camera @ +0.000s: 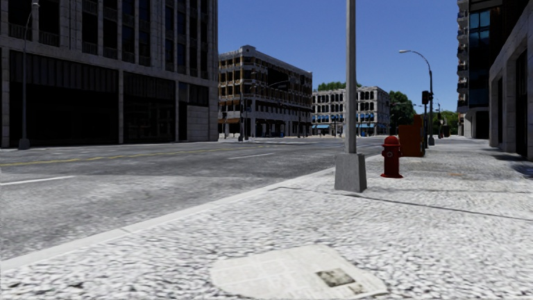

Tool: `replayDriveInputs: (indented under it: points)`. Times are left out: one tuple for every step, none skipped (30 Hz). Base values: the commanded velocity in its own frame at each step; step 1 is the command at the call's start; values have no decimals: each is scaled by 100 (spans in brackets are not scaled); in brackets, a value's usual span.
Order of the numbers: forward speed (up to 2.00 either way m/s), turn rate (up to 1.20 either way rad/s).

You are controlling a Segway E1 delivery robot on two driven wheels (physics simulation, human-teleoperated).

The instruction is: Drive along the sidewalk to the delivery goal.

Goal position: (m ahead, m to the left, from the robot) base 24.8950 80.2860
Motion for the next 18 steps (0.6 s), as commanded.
replayDriveInputs:
  points:
    - [183, -85]
    - [183, -85]
    - [183, -85]
    - [183, -85]
    - [183, -85]
    - [183, -85]
    - [183, -85]
    - [183, -85]
    - [183, -85]
    - [183, -85]
    - [183, -85]
    - [183, -85]
    - [183, -85]
    - [183, -85]
    - [183, -85]
    - [183, -85]
    - [183, -85]
    - [183, -85]
